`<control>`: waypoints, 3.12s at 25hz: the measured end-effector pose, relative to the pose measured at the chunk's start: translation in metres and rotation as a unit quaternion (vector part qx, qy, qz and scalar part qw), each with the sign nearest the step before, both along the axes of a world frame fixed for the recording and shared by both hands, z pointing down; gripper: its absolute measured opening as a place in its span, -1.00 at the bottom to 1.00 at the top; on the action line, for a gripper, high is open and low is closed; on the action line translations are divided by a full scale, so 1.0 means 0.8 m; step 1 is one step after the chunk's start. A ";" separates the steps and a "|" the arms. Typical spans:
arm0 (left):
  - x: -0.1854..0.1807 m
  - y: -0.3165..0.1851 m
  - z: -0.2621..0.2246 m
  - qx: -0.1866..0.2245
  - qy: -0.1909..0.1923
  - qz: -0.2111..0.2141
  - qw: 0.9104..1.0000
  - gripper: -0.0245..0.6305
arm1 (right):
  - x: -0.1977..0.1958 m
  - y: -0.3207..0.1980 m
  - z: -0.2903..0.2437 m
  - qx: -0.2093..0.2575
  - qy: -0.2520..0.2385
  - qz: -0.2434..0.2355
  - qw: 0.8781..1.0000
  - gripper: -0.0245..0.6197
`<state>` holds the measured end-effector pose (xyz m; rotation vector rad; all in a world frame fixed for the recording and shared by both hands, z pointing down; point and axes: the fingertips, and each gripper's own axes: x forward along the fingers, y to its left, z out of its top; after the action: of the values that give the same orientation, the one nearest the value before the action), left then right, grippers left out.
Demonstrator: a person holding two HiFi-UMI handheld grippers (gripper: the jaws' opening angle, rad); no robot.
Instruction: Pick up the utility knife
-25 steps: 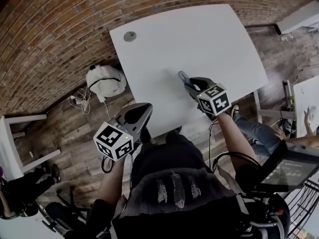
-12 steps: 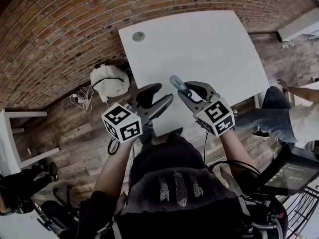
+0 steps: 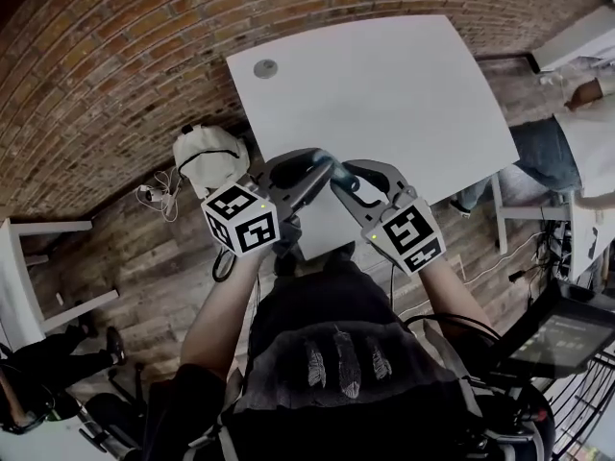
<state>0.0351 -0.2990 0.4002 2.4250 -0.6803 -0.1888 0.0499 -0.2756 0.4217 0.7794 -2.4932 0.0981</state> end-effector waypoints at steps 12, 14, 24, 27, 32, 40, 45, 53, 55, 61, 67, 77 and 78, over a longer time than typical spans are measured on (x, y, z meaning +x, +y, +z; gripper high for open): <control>-0.023 0.002 0.003 -0.055 0.068 -0.015 0.996 -0.74 | -0.017 0.005 0.009 -0.015 -0.002 -0.019 1.000 -0.53; -0.027 0.012 0.003 -0.052 0.070 -0.018 0.996 -0.74 | -0.014 0.016 0.014 -0.032 -0.017 -0.018 0.999 -0.53; -0.031 0.039 -0.038 0.040 0.047 0.032 0.998 -0.74 | 0.001 0.031 0.007 -0.156 -0.131 -0.021 0.979 -0.29; -0.022 0.056 -0.048 0.075 0.032 0.071 0.994 -0.74 | -0.012 0.044 0.000 -0.192 -0.162 -0.048 0.967 -0.26; -0.025 0.073 -0.054 0.118 0.013 0.081 0.990 -0.74 | -0.041 0.057 -0.022 -0.217 -0.216 -0.082 0.948 -0.27; -0.066 0.094 -0.056 0.148 -0.001 0.069 0.987 -0.75 | -0.081 0.082 -0.018 -0.196 -0.157 -0.104 0.962 -0.58; -0.092 0.099 -0.054 0.146 -0.001 0.056 0.988 -0.74 | -0.105 0.092 -0.017 -0.193 -0.145 -0.088 0.966 -0.62; -0.107 0.113 -0.026 0.099 0.009 0.076 0.992 0.02 | -0.101 0.109 -0.022 -0.185 -0.182 0.015 0.966 -0.64; -0.100 0.120 -0.021 0.096 0.023 0.092 0.991 0.02 | -0.085 0.116 -0.021 -0.178 -0.183 0.047 0.966 -0.64; -0.084 0.132 -0.031 0.084 0.096 0.089 0.988 0.02 | -0.030 0.141 -0.022 -0.186 -0.223 0.115 0.950 -0.64; -0.084 0.141 -0.047 0.086 0.067 0.063 0.992 -0.94 | -0.006 0.144 -0.029 -0.207 -0.299 0.122 0.924 -0.64; -0.087 0.197 -0.027 0.043 -0.041 -0.052 0.997 -0.94 | 0.049 0.199 -0.006 -0.231 -0.336 0.072 0.910 -0.64; -0.089 0.209 -0.029 0.043 -0.049 -0.068 0.996 -0.94 | 0.055 0.208 -0.002 -0.237 -0.335 0.063 0.910 -0.64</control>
<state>-0.0360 -0.1320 0.3767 2.4838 -0.8997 -0.1569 0.0941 -0.1088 0.4202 0.7761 -2.8310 1.1467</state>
